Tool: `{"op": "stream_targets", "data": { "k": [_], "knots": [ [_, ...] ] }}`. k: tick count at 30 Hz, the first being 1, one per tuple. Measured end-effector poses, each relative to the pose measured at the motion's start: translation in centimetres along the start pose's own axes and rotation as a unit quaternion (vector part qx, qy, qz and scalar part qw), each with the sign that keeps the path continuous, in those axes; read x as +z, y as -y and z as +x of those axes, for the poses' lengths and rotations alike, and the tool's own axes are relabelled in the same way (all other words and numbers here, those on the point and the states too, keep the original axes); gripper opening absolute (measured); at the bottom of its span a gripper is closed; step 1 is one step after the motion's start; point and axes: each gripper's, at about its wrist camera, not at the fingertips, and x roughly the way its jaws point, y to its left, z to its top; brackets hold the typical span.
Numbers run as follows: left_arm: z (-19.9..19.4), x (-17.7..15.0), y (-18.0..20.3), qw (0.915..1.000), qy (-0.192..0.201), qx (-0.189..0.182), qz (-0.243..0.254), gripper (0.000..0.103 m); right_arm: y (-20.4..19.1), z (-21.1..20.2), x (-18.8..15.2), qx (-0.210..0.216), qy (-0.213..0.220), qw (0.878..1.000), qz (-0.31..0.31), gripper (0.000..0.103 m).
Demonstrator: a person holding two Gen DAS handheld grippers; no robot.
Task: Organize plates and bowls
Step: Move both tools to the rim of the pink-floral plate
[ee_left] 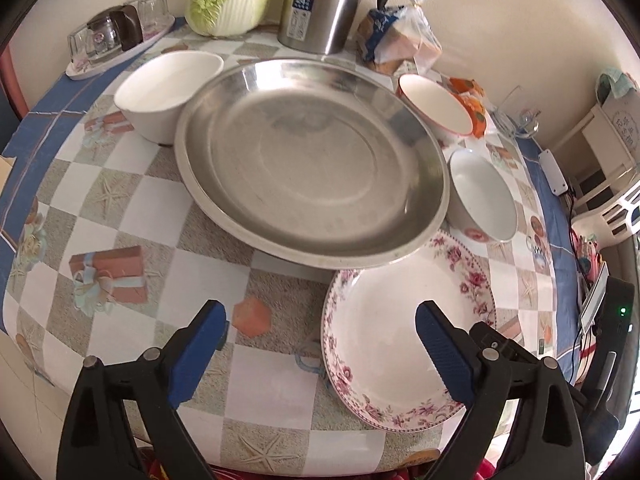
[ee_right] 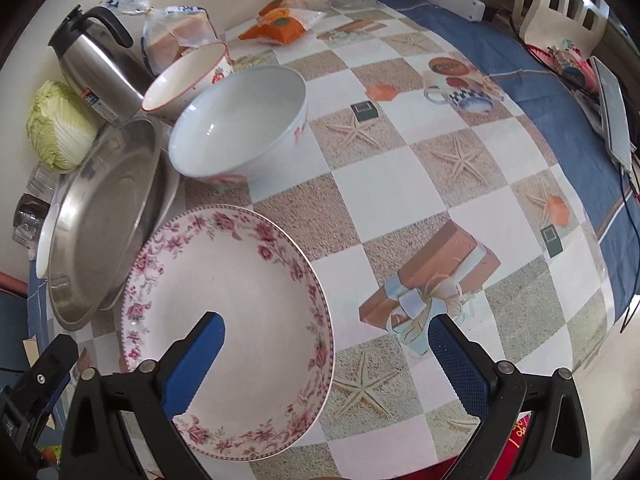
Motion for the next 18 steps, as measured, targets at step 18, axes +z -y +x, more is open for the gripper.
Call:
{"op": "stream_targets", "data": {
  "k": [18],
  "knots": [
    [3.8, -0.3, 0.3, 0.9980, -0.059, -0.015, -0.018, 0.097, 2.3, 2.2, 0.6, 0.038, -0.023, 0.999, 0.010, 0.077]
  ]
}}
